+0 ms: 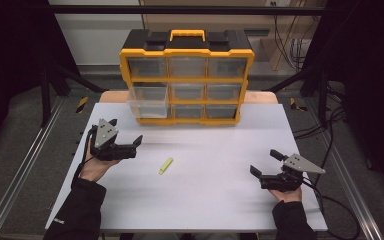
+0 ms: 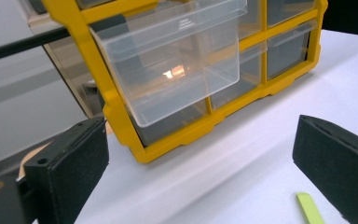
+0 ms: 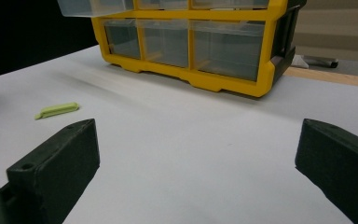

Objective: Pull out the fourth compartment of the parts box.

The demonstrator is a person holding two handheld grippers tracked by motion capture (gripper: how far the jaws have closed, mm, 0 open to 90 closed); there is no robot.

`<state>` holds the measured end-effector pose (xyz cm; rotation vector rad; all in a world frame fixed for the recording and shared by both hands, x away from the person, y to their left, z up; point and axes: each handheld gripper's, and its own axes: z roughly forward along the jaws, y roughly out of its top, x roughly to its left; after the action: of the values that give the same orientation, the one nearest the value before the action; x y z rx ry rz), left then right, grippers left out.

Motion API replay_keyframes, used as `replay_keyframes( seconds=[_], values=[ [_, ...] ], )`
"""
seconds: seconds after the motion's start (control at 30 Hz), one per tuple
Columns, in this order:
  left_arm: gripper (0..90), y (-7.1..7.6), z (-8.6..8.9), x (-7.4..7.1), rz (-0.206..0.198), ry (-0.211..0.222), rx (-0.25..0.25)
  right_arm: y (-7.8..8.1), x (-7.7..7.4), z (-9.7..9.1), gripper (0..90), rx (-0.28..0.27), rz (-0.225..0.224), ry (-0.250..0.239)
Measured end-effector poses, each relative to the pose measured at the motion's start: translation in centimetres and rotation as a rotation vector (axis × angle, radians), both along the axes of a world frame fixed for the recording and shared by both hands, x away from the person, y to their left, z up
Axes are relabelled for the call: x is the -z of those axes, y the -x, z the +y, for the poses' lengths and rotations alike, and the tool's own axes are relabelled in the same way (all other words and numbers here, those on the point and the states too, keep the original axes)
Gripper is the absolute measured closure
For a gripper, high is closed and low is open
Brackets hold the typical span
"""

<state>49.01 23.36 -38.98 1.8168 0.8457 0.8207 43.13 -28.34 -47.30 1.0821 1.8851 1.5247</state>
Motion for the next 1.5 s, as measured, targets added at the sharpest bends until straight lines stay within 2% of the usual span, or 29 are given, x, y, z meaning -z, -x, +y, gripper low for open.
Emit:
replay_keyframes(
  seconds=[0.13, 0.3, 0.43, 0.5, 0.67, 0.93, 1.0, 1.17, 1.37, 1.5],
  values=[
    [3.0, 0.8, 0.5, 0.5, 0.004, 0.053, -0.023, 0.0, 0.0, 0.0, 0.3, 0.0, 0.004, -0.001],
    [3.0, 1.5, 0.8, 1.0, -0.005, 0.068, -0.031, 0.0, 0.0, 0.1, 0.2, -0.002, 0.007, -0.002],
    [3.0, 1.8, 0.8, 1.6, 0.008, 0.079, -0.042, 0.1, 0.0, 0.1, 0.3, -0.001, 0.005, -0.002],
    [2.8, 1.9, 0.8, 1.8, 0.022, 0.081, -0.032, 0.1, 0.0, 0.0, 0.3, 0.001, 0.005, -0.003],
    [1.7, 2.3, 0.3, 2.8, 0.047, 0.021, -0.031, 0.1, 0.0, 0.1, 0.3, -0.002, 0.008, -0.005],
    [2.1, 2.7, -0.5, 3.0, 0.03, 0.033, 0.004, 0.0, 0.0, 0.2, 0.3, -0.004, 0.004, -0.002],
    [2.0, 2.8, -0.8, 3.0, 0.043, 0.059, 0.021, 0.1, 0.0, 0.2, 0.3, -0.004, 0.004, -0.003],
    [1.7, 2.9, -1.4, 3.0, 0.072, 0.09, 0.032, 0.1, 0.0, 0.1, 0.3, -0.003, 0.005, -0.005],
    [1.6, 2.7, -2.3, 3.3, 0.121, 0.075, 0.047, 0.1, 0.0, 0.2, 0.3, -0.002, 0.005, -0.002],
    [1.5, 2.7, -3.1, 3.4, 0.137, 0.059, 0.056, 0.0, 0.0, 0.1, 0.3, -0.001, 0.004, 0.0]
  ],
)
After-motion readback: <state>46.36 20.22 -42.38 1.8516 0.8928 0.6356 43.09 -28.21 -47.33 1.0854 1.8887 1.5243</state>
